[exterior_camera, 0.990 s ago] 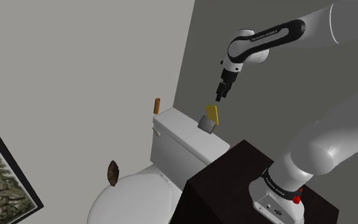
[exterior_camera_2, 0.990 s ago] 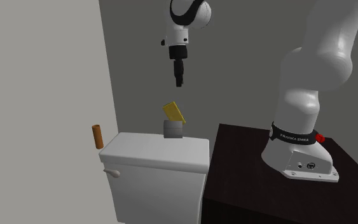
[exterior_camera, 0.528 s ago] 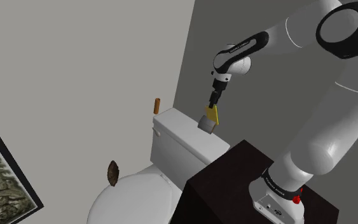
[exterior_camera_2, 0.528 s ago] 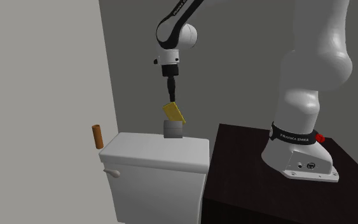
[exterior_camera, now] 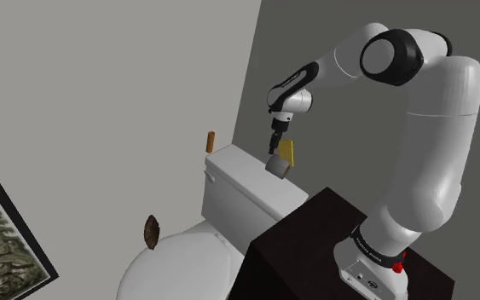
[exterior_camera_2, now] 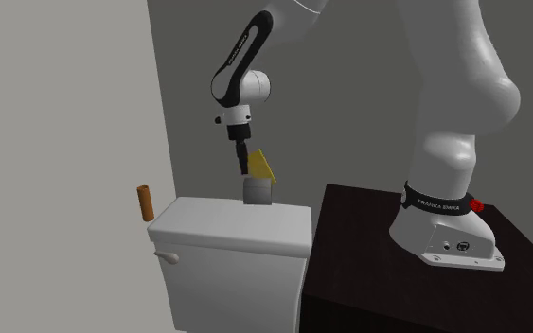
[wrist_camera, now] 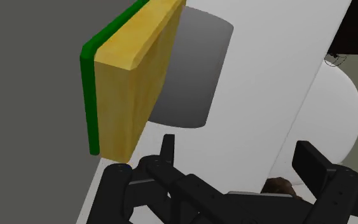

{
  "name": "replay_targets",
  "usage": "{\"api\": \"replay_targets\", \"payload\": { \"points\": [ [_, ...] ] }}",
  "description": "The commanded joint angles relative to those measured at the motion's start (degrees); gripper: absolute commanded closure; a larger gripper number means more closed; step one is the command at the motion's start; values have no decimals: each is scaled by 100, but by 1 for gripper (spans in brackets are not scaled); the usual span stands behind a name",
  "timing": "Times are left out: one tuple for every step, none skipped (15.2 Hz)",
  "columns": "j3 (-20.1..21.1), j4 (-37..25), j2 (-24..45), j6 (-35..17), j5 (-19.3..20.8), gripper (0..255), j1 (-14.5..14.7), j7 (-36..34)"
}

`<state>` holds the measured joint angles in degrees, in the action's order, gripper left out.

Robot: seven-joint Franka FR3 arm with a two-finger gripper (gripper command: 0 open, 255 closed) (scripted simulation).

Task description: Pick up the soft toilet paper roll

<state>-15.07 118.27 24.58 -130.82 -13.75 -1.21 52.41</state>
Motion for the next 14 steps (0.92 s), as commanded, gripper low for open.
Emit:
{"api": "replay_targets", "payload": {
  "points": [
    [111,-374,467,-10,-108,0,-104,242],
    [123,-401,500,-11,-111,0,-115,256],
    [138,-408,562,-64,-133,0,-126,272],
    [154,-416,624,-116,-155,0,-137,289],
    [169,-425,686,-168,-178,0,-147,306],
    [184,-435,750,-219,-200,0,-158,322],
    [200,-447,814,-269,-221,0,-169,339],
    [216,-460,878,-319,-243,0,-180,355],
    [241,-483,981,-397,-277,0,-198,380],
    [241,-481,980,-397,-277,0,-198,380],
    [242,-483,980,-397,-277,0,-198,380],
    [242,-479,978,-399,-277,255,-197,380],
    [241,-479,978,-398,-276,255,-199,381],
    [240,-480,977,-397,-276,255,-199,381]
  ]
}}
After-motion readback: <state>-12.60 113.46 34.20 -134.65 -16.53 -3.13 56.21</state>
